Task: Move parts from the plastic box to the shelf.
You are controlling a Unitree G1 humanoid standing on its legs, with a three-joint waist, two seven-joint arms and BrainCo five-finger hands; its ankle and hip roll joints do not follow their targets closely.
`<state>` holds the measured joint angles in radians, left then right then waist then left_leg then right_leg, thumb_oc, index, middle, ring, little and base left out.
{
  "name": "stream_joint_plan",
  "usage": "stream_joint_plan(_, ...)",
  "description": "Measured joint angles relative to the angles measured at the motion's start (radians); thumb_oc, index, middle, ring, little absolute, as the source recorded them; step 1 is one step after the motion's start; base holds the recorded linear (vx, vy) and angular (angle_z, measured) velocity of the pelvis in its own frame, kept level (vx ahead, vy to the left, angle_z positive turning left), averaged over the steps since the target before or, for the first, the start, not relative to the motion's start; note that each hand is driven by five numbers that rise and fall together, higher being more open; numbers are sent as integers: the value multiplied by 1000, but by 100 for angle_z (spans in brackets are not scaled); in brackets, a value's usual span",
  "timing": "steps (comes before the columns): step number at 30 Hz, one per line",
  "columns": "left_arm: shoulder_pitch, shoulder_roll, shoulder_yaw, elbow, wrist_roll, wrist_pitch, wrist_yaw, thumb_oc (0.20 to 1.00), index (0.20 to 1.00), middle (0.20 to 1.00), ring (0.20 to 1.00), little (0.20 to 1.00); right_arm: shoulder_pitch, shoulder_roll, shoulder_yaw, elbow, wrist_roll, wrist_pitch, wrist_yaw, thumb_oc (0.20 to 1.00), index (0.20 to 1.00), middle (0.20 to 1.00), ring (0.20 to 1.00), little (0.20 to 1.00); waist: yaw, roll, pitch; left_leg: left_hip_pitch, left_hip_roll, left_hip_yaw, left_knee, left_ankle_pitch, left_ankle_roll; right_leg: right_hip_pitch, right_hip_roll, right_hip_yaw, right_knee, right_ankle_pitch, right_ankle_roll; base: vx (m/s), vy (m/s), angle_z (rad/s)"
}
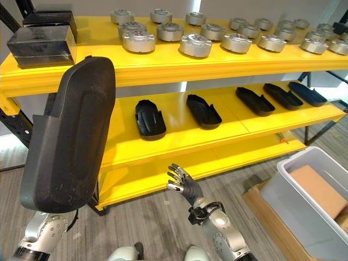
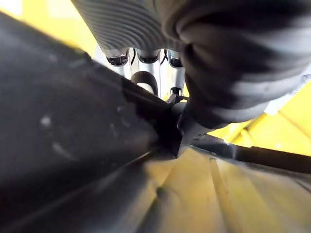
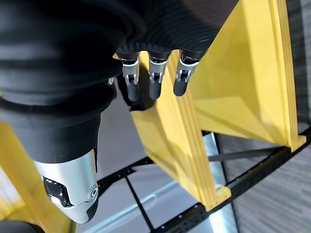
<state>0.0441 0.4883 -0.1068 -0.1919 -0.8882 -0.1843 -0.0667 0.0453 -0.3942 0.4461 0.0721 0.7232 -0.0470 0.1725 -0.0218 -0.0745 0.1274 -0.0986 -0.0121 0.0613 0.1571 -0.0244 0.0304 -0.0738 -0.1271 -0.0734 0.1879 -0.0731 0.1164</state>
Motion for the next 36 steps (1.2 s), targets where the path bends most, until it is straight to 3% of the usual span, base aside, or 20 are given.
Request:
stream_joint_plan(1,18,-43,2,10,-3,0,5,200,200,200,200,200,3,-21,-9,14,0,0,0,1000,1000,1000,1000,1000,0,20,8,26,-11,-10,-31,8,-11,34,5,15,-41,15,-22,129,-195,53)
stream_joint_plan(4,104,-43,54,10,-5,1,24,200,200,200,200,200,8,-21,-24,13,0,0,21,1000,1000,1000,1000,1000,25,7,-2,51,2,-16,-94,14,-21,53,7,-29,-47,25,-25,131,-277,33)
stream_joint_plan(6,112,-42,54,10,-6,2,31,200,200,200,200,200,34,-16,-59,16,0,-1,21,1000,1000,1000,1000,1000,29,-30,-19,51,8,-18,-109,25,-34,37,10,-33,-58,17,-48,11,-175,52)
stream_joint_plan(7,111,-45,51,12,-6,2,31,200,200,200,200,200,35,-16,-70,21,0,-2,21,1000,1000,1000,1000,1000,31,-38,-15,27,17,-17,-20,15,-31,37,8,-52,-64,30,-59,-12,-177,29)
stream_joint_plan(9,97,-51,35,22,-4,5,28,200,200,200,200,200,38,-44,-86,20,0,-5,18,1000,1000,1000,1000,1000,26,17,1,32,65,-29,-11,-19,-43,38,38,-87,-34,37,-59,-11,-76,43)
stream_joint_plan(10,93,-56,34,19,-4,6,29,200,200,200,200,200,42,-59,-85,20,-1,-4,19,1000,1000,1000,1000,1000,12,-2,-10,31,55,-50,-47,-15,-48,23,22,-99,-32,26,-59,-21,-86,69)
stream_joint_plan(13,89,-60,17,19,-4,6,30,200,200,200,200,200,41,-69,-124,22,-1,-11,17,1000,1000,1000,1000,1000,11,39,13,19,68,-77,-102,34,-54,7,28,-153,-9,17,-85,-78,-82,56)
stream_joint_plan(16,47,-75,-10,18,-4,5,29,200,200,200,200,200,-5,-98,-124,36,-1,-25,13,1000,1000,1000,1000,1000,30,61,61,-43,81,-126,8,22,-77,-83,2,-201,87,-41,-135,-25,53,53)
stream_joint_plan(17,33,-79,-11,19,-4,5,29,200,200,200,200,200,-11,-96,-126,38,-1,-26,9,1000,1000,1000,1000,1000,16,49,75,-36,83,-136,-3,20,-95,-89,-21,-204,116,-49,-146,65,218,8)
stream_joint_plan(18,23,-76,-6,29,-3,5,29,200,200,200,200,200,-8,-65,-136,35,-1,-27,1,1000,1000,1000,1000,1000,7,28,85,-32,165,-141,5,-2,-122,-74,-28,-204,104,-41,-137,104,326,8)
stream_joint_plan(19,11,-77,-7,37,-3,6,31,200,200,200,200,200,-6,-53,-149,32,-1,-35,-4,1000,1000,1000,1000,1000,-7,28,90,-4,294,-89,-42,-3,-131,-78,-38,-193,129,-54,-122,84,380,-6)
stream_joint_plan(20,1,-81,-10,42,-2,7,29,200,200,200,200,200,-7,-48,-159,32,-1,-42,-11,1000,1000,1000,1000,1000,-30,54,95,34,343,-68,-90,-5,-132,-86,-67,-172,157,-58,-77,128,467,-23)
stream_joint_plan(21,-20,-76,-22,53,18,8,23,200,200,200,200,200,1,-79,-180,35,-1,-52,-19,1000,1000,1000,1000,1000,-43,132,88,79,300,-76,-141,11,-140,-91,-96,-146,138,-27,-18,120,448,-13)
stream_joint_plan(22,-74,-29,-59,99,68,7,18,200,200,200,200,200,42,-55,-185,49,-1,-52,-23,1000,1000,1000,1000,1000,-45,98,97,73,203,-67,-112,22,-177,-58,-181,-130,71,30,32,135,391,-6)
stream_joint_plan(24,-130,25,-83,152,134,5,23,200,200,200,200,200,93,-33,-173,50,-1,-44,-22,1000,1000,1000,1000,1000,-41,69,98,53,123,-47,-38,-20,-136,-2,-239,-128,-50,148,12,67,190,-6)
stream_joint_plan(25,-147,53,-75,177,196,6,34,200,200,200,200,200,98,-15,-169,50,-2,-43,-18,1000,1000,1000,1000,1000,-30,61,92,45,118,-37,-16,-34,-125,1,-251,-128,-70,187,19,26,86,-31)
stream_joint_plan(28,-199,113,-84,200,352,3,60,200,200,200,200,200,102,0,-168,56,-2,-45,-18,1000,1000,1000,1000,1000,-40,10,66,33,85,-9,-3,-42,-96,9,-230,-135,-90,174,47,33,104,-23)
stream_joint_plan(32,-331,101,-185,307,476,-2,98,200,200,200,200,200,91,0,-160,56,-1,-46,-10,1000,1000,1000,1000,1000,-60,-15,53,10,87,16,5,-43,-97,-16,-223,-106,-114,170,57,0,29,-16)
stream_joint_plan(34,-387,80,-235,366,546,3,127,200,200,200,200,200,67,-12,-159,56,-2,-46,-9,1000,1000,1000,1000,1000,-79,-4,57,-10,101,24,4,-37,-106,-34,-206,-99,-120,169,75,-14,3,-26)
stream_joint_plan(36,-406,25,-264,383,628,2,150,200,200,200,200,200,69,-30,-162,56,-1,-47,-8,1000,1000,1000,1000,1000,-112,7,60,-7,140,35,-9,-25,-124,-54,-161,-86,-129,177,60,-64,-30,-33)
